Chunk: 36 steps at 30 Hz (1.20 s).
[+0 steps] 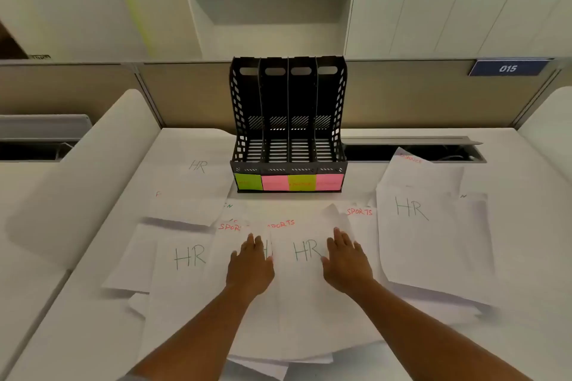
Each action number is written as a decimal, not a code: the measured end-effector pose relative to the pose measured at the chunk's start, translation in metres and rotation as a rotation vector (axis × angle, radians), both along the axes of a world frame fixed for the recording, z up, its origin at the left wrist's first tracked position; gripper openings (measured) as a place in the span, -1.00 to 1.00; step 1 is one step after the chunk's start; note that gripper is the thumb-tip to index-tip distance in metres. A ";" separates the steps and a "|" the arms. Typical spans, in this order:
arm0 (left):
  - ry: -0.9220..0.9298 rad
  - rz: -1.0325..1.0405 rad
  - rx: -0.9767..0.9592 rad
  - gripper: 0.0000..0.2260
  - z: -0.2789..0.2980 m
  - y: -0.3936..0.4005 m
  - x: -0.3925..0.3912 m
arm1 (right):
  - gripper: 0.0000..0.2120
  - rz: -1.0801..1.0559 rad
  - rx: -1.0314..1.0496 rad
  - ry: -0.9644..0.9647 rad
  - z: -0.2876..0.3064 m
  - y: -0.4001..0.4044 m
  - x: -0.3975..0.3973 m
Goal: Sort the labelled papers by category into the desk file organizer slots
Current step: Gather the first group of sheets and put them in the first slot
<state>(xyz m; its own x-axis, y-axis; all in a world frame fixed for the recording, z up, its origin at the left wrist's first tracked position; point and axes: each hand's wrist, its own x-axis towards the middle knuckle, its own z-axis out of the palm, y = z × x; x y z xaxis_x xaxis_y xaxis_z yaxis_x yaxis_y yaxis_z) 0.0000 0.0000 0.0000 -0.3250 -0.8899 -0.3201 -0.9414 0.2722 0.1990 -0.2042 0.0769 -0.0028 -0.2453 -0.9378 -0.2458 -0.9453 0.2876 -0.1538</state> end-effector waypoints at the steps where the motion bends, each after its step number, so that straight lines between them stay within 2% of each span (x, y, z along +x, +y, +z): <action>1: -0.013 0.026 0.038 -0.42 -0.001 0.001 0.001 | -0.57 0.012 0.027 0.019 0.000 0.001 -0.001; 4: -0.028 0.081 0.116 -0.37 -0.004 0.005 0.007 | -0.68 0.039 0.057 0.047 -0.001 0.008 -0.003; 7: 0.028 0.143 0.165 -0.34 -0.007 0.009 0.010 | -0.68 0.030 0.014 0.050 -0.005 0.012 -0.002; 10: 0.097 0.242 0.152 -0.31 -0.008 0.008 0.014 | -0.63 -0.081 -0.046 0.039 -0.004 0.010 -0.003; 14: 0.189 0.380 0.145 -0.31 -0.008 0.008 0.019 | -0.62 -0.313 -0.068 -0.067 -0.002 0.008 -0.005; 18: 0.277 0.502 0.127 -0.41 -0.007 0.005 0.024 | -0.63 -0.508 -0.056 -0.158 0.000 0.007 -0.012; 21: 0.353 0.532 0.161 -0.59 -0.008 0.005 0.029 | -0.64 -0.595 -0.046 -0.240 -0.002 0.008 -0.020; 25: 0.512 0.596 0.254 -0.69 -0.007 0.006 0.028 | -0.73 -0.606 -0.034 -0.373 -0.003 0.006 -0.028; 30: 0.684 0.663 0.364 -0.52 -0.002 0.011 0.024 | -0.82 -0.618 -0.123 -0.407 -0.002 0.005 -0.028; 36: 0.837 0.613 0.415 -0.49 -0.001 0.015 0.023 | -0.87 -0.576 -0.172 -0.382 -0.005 0.005 -0.027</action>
